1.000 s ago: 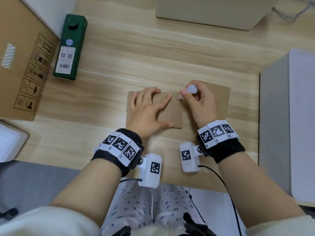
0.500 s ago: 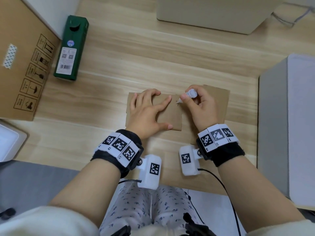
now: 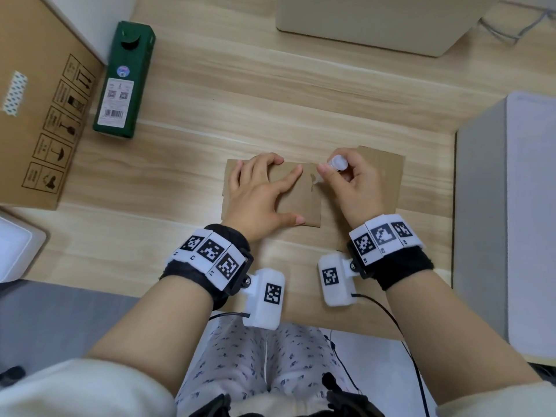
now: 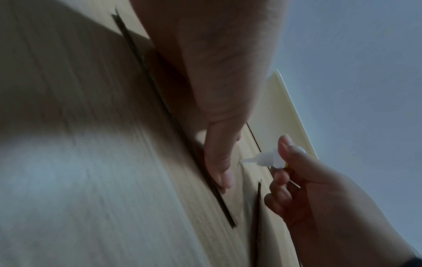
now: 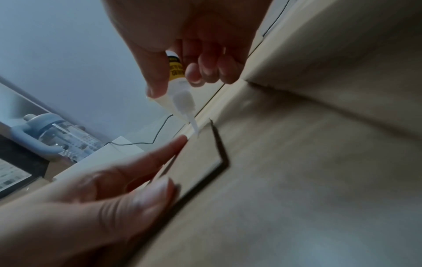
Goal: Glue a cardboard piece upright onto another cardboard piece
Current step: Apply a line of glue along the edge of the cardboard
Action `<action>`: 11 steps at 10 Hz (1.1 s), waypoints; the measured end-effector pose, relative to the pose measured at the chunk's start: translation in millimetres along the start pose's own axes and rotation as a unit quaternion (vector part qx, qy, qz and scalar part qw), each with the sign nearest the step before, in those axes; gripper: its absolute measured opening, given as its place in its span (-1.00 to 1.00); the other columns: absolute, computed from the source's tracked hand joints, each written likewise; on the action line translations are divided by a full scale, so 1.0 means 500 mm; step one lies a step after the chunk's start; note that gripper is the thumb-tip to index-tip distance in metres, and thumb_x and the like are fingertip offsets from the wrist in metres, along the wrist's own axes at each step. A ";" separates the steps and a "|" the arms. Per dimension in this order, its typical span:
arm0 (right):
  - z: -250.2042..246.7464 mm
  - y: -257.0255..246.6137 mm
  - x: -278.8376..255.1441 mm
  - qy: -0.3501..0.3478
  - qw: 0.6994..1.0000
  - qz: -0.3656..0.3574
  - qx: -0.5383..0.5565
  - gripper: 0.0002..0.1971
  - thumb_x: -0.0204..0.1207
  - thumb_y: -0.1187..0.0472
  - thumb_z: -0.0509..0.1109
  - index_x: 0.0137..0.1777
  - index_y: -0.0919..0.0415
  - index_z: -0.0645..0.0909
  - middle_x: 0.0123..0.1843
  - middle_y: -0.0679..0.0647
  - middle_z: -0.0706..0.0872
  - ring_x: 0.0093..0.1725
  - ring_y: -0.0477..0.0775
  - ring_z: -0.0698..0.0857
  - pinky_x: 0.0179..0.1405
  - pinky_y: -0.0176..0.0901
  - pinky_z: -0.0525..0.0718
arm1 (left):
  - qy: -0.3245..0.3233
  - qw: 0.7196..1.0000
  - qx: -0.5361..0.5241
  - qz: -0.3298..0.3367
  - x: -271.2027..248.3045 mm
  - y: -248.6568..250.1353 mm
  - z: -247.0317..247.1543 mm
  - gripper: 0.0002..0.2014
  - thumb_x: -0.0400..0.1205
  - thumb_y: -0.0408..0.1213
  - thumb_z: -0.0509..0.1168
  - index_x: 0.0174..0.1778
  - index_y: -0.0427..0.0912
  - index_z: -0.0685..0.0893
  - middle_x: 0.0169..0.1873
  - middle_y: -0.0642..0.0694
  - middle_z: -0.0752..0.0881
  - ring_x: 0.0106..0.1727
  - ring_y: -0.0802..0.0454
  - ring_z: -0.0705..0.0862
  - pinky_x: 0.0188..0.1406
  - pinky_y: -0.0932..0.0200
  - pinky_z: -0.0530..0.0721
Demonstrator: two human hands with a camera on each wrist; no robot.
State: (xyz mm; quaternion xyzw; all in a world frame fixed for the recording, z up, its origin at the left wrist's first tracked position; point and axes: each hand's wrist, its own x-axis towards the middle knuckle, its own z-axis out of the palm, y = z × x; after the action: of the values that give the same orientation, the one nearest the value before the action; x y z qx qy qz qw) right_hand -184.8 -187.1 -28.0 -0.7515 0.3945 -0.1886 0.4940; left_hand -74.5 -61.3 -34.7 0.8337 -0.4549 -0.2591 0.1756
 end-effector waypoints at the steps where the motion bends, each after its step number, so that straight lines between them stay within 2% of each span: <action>1: 0.000 0.004 -0.013 -0.008 1.000 0.002 -0.003 -0.85 0.34 -0.02 0.38 -0.20 0.01 0.54 -0.45 -0.19 0.53 -0.48 -0.20 0.44 -0.31 -0.21 0.46 | 0.000 1.000 0.000 0.000 0.001 -0.001 -0.001 -0.21 0.26 0.20 0.41 0.43 0.33 0.28 0.45 -0.02 0.24 0.54 0.03 0.06 0.52 -0.05 -0.30; 2: 0.005 -0.008 0.006 0.012 1.000 -0.007 -0.017 -0.83 0.33 -0.04 0.38 -0.17 0.00 0.56 -0.40 -0.11 0.55 -0.43 -0.12 0.45 -0.28 -0.09 0.51 | -0.003 1.000 0.006 0.001 0.001 -0.001 -0.002 -0.20 0.26 0.21 0.41 0.44 0.33 0.27 0.45 -0.02 0.24 0.55 0.02 0.06 0.53 -0.08 -0.29; 3: 0.005 -0.009 0.011 0.012 1.000 -0.006 -0.024 -0.85 0.34 -0.03 0.38 -0.19 0.00 0.56 -0.41 -0.06 0.57 -0.45 -0.13 0.45 -0.31 -0.17 0.49 | -0.004 1.000 0.009 0.002 0.000 -0.001 -0.002 -0.20 0.27 0.21 0.41 0.44 0.32 0.27 0.45 -0.01 0.24 0.55 0.02 0.06 0.53 -0.08 -0.28; 5: -0.003 0.002 -0.022 -0.001 0.998 -0.004 -0.063 -0.81 0.38 0.01 0.40 -0.15 0.11 0.62 -0.50 -0.18 0.48 -0.50 -0.23 0.47 -0.42 -0.46 0.38 | 0.002 1.000 0.003 0.001 0.000 -0.001 -0.001 -0.21 0.27 0.20 0.41 0.44 0.31 0.28 0.45 -0.02 0.25 0.55 0.02 0.07 0.53 -0.07 -0.28; 6: 0.002 -0.008 -0.009 0.018 0.998 -0.010 -0.055 -0.80 0.37 0.00 0.39 -0.14 0.11 0.61 -0.47 -0.20 0.48 -0.47 -0.28 0.49 -0.38 -0.47 0.40 | 0.000 1.000 0.006 0.003 0.000 -0.001 -0.001 -0.21 0.27 0.21 0.41 0.44 0.31 0.28 0.45 -0.02 0.25 0.55 0.01 0.07 0.53 -0.09 -0.27; 8: -0.008 -0.008 -0.040 0.009 0.995 -0.021 -0.093 -0.84 0.41 0.11 0.45 -0.15 0.20 0.64 -0.55 -0.20 0.43 -0.47 -0.32 0.51 -0.43 -0.56 0.40 | -0.006 1.000 0.008 0.001 0.000 -0.001 -0.002 -0.20 0.28 0.22 0.40 0.45 0.32 0.26 0.46 -0.02 0.23 0.56 0.01 0.05 0.54 -0.09 -0.27; 10: -0.002 -0.009 -0.027 0.032 0.997 -0.013 -0.075 -0.81 0.39 0.06 0.44 -0.14 0.18 0.64 -0.51 -0.20 0.48 -0.48 -0.29 0.50 -0.43 -0.52 0.40 | -0.004 1.000 0.008 0.003 0.000 -0.003 0.000 -0.20 0.27 0.22 0.40 0.45 0.31 0.26 0.46 -0.02 0.24 0.56 0.01 0.05 0.53 -0.07 -0.28; 11: -0.005 -0.004 -0.049 0.019 0.995 -0.018 -0.096 -0.84 0.39 0.08 0.45 -0.17 0.17 0.65 -0.56 -0.19 0.43 -0.49 -0.29 0.50 -0.45 -0.53 0.39 | -0.004 1.000 0.011 0.003 0.000 -0.003 0.000 -0.20 0.28 0.22 0.39 0.45 0.31 0.26 0.47 -0.02 0.23 0.56 0.00 0.05 0.53 -0.07 -0.28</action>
State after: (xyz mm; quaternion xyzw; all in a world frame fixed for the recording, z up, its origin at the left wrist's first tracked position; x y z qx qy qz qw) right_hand -200.6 -169.3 -22.4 -0.7989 0.4065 -0.1729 0.4082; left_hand -73.3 -60.7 -35.7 0.8332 -0.4607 -0.2570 0.1658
